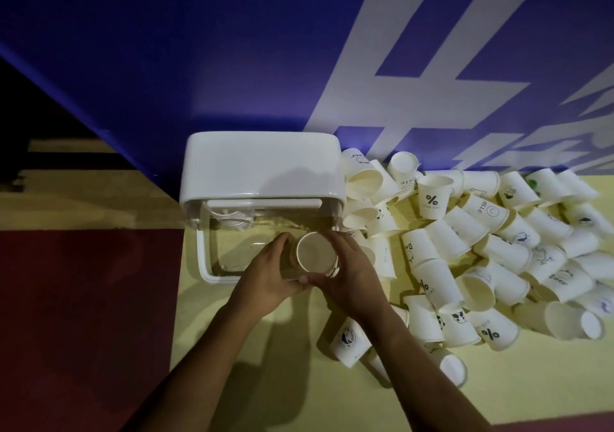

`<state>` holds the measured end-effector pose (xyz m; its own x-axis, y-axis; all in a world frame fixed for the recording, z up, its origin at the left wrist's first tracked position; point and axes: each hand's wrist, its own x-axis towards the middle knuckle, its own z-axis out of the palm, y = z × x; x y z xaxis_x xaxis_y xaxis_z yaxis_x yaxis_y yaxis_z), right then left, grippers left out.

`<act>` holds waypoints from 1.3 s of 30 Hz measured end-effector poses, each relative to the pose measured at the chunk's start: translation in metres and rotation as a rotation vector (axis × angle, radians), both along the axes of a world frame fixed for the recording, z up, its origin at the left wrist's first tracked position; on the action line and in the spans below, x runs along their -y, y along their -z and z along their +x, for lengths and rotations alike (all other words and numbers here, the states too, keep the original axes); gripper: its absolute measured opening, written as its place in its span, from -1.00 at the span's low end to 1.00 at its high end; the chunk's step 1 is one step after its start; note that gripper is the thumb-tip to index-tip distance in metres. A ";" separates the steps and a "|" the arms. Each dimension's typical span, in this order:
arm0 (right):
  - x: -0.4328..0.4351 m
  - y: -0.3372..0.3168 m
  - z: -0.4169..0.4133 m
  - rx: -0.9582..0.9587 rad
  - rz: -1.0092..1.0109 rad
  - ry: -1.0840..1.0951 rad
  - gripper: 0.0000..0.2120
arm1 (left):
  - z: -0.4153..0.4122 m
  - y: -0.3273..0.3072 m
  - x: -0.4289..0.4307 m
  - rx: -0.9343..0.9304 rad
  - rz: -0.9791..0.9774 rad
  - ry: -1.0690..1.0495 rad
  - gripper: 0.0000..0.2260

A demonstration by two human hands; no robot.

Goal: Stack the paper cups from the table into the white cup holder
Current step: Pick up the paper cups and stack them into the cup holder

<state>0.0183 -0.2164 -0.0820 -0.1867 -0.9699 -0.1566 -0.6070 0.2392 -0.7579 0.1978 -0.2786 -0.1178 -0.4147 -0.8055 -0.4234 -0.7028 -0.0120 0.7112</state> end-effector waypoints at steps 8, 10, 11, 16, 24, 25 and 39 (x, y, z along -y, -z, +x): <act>0.012 0.024 0.005 -0.292 0.075 -0.065 -0.26 | 0.001 -0.006 -0.005 -0.065 0.009 -0.016 -0.30; 0.014 0.022 0.003 -0.333 0.094 -0.090 -0.27 | 0.000 -0.006 -0.006 -0.053 0.003 -0.017 -0.28; 0.015 0.021 0.002 -0.336 0.115 -0.104 -0.27 | 0.000 -0.006 -0.007 -0.049 0.003 -0.019 -0.28; 0.011 0.014 0.000 -0.326 0.129 -0.131 -0.23 | 0.001 -0.007 -0.008 -0.048 0.002 -0.009 -0.27; -0.067 -0.022 -0.056 -0.268 -0.035 0.158 -0.55 | -0.040 -0.058 -0.038 -0.048 -0.374 -0.065 -0.56; -0.080 -0.025 -0.071 -0.255 -0.047 0.216 -0.58 | -0.061 -0.068 -0.045 -0.078 -0.367 -0.014 -0.59; -0.184 -0.010 -0.270 -0.158 -0.040 0.393 -0.62 | -0.310 -0.030 -0.107 0.429 0.107 -0.128 -0.29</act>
<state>-0.2520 -0.0322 -0.0724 -0.5618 -0.8251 -0.0603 -0.5851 0.4478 -0.6761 -0.1124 -0.1720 -0.0880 -0.0835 -0.7813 -0.6186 -0.9215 -0.1757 0.3464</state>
